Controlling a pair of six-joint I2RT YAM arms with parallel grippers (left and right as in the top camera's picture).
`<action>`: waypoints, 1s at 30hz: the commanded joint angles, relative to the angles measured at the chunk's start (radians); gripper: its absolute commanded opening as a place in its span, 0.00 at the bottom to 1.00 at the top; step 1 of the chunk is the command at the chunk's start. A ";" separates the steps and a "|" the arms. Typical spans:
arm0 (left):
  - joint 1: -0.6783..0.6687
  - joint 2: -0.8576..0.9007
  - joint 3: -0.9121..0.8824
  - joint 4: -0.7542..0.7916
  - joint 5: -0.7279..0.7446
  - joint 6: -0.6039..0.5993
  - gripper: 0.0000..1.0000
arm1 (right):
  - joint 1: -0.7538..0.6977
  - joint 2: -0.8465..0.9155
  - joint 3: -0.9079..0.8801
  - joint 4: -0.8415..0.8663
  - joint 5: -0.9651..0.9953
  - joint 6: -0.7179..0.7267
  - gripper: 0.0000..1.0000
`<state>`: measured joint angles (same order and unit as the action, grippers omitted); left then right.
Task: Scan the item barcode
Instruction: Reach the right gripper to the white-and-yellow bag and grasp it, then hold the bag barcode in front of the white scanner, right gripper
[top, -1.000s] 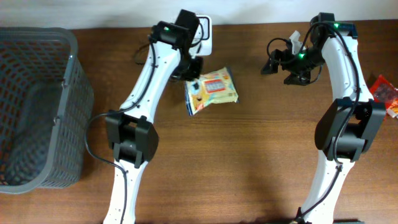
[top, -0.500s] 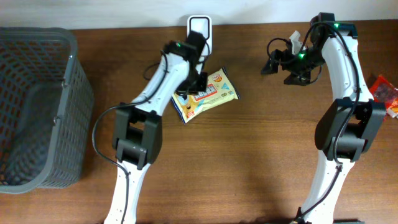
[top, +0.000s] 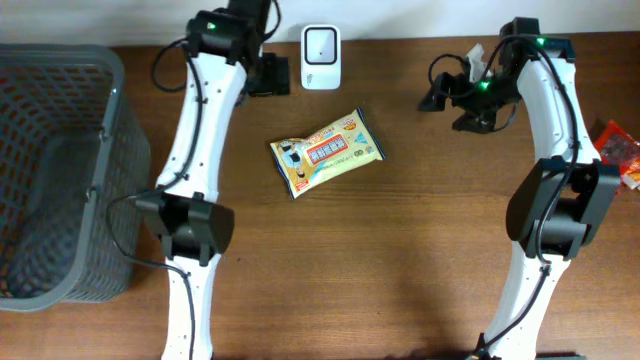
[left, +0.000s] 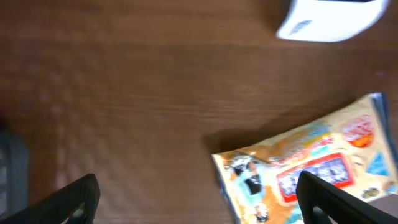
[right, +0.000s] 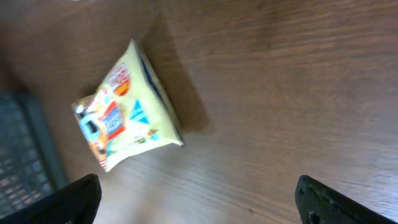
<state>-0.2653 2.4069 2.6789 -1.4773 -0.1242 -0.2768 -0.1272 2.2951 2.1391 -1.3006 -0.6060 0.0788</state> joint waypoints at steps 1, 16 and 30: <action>0.020 0.007 -0.027 -0.002 -0.015 0.001 0.99 | 0.084 0.002 -0.048 0.009 -0.056 0.013 0.99; 0.019 0.007 -0.027 -0.002 -0.015 0.000 0.99 | 0.443 0.006 -0.455 0.584 0.246 0.987 0.61; 0.019 0.007 -0.027 -0.002 -0.015 0.000 0.99 | 0.361 -0.012 -0.065 0.507 0.194 0.460 0.04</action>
<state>-0.2466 2.4123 2.6549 -1.4776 -0.1318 -0.2768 0.2447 2.2974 1.9862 -0.8299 -0.3935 0.6270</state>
